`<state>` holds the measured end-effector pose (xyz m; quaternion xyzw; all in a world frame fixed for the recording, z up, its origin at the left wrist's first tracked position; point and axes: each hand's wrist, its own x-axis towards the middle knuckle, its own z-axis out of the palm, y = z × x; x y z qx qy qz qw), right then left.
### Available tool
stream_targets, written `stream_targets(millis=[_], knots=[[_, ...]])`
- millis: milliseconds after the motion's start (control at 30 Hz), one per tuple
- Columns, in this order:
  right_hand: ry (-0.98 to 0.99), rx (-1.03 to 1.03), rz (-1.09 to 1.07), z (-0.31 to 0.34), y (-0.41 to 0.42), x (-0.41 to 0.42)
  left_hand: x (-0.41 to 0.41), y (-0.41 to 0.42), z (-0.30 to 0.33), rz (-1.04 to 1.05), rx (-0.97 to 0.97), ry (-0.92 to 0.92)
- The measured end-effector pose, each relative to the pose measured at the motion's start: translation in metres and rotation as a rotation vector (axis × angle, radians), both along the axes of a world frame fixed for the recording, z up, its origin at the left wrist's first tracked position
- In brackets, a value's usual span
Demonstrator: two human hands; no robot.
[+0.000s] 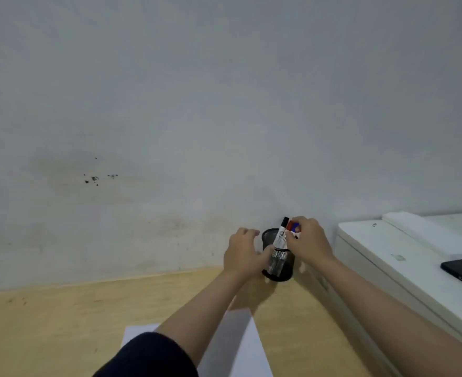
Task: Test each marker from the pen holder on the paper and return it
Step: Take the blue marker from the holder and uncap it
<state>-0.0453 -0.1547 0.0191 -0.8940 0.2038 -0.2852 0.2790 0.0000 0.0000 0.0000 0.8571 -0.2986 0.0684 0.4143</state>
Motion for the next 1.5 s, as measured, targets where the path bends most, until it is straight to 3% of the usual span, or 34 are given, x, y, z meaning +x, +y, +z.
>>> stream_targets(millis=[233,500,600,800,867,1067,1233,1333,1500], knots=[[0.003,-0.048,-0.093,-0.01,-0.021,0.025,0.014,-0.029,-0.026,0.079,-0.002,-0.096],[-0.244,0.037,-0.015,0.012,-0.01,0.005,0.01,-0.028,-0.018,0.074,-0.018,-0.066],[-0.399,-0.025,0.055,0.031,0.008,-0.032,-0.01,-0.017,-0.003,0.016,-0.214,0.023],[-0.639,-0.048,0.195,0.03,0.062,-0.111,-0.078,0.016,0.046,-0.229,-0.763,0.546],[-0.652,-0.067,0.25,0.025,0.077,-0.128,-0.095,0.031,0.057,-0.228,-0.819,0.568],[-0.613,0.045,0.435,0.034,0.116,-0.169,-0.139,0.083,0.08,-0.151,-0.86,0.459],[-0.56,0.431,0.295,0.056,0.148,-0.181,-0.171,0.129,0.08,-0.16,-0.742,0.245],[-0.418,0.621,0.402,0.058,0.172,-0.182,-0.189,0.149,0.074,-0.158,-0.619,0.107],[-0.444,0.593,0.417,0.053,0.204,-0.193,-0.206,0.181,0.064,-0.028,-0.475,-0.009]])
